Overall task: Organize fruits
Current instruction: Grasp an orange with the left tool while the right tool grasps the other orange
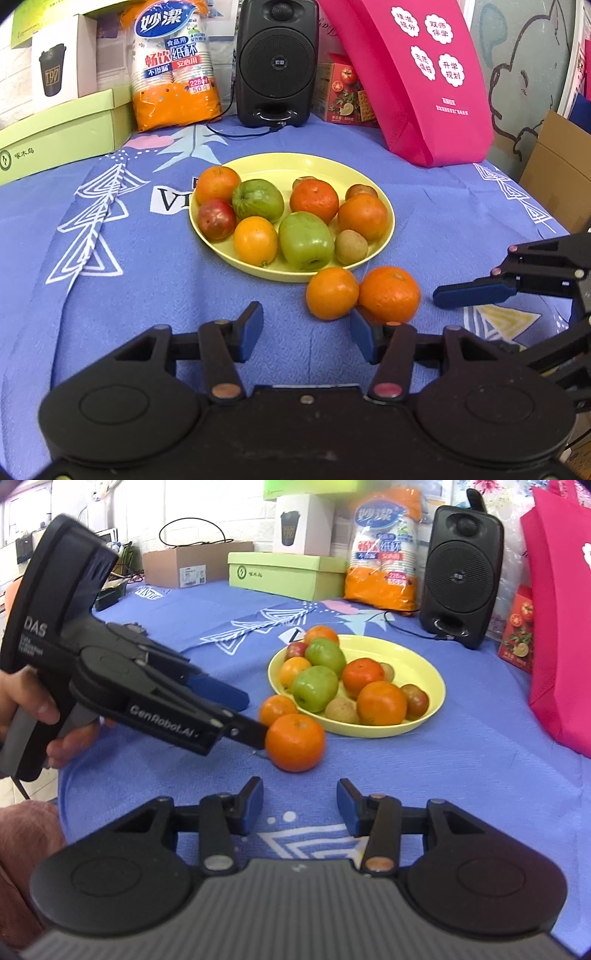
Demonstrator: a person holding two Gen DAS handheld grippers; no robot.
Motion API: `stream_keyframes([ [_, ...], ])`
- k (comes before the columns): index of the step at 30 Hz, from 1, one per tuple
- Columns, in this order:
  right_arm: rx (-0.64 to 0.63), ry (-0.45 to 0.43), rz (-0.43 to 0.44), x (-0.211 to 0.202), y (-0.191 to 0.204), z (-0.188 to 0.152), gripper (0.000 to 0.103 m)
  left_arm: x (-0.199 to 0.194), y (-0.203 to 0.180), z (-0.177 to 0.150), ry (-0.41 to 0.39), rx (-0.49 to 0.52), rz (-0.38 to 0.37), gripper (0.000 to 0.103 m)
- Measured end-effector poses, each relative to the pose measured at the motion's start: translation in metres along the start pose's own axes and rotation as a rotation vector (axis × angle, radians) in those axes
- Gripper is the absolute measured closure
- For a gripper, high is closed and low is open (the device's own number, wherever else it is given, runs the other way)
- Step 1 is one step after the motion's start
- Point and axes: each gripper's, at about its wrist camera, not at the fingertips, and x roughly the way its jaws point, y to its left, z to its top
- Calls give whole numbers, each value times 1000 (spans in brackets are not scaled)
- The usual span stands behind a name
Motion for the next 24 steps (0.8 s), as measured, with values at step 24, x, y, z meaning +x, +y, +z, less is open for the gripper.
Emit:
stream_keyframes([
  [24,13,-4,9,30,-18,14,43,18,-5,11,-6,2,-50,73],
])
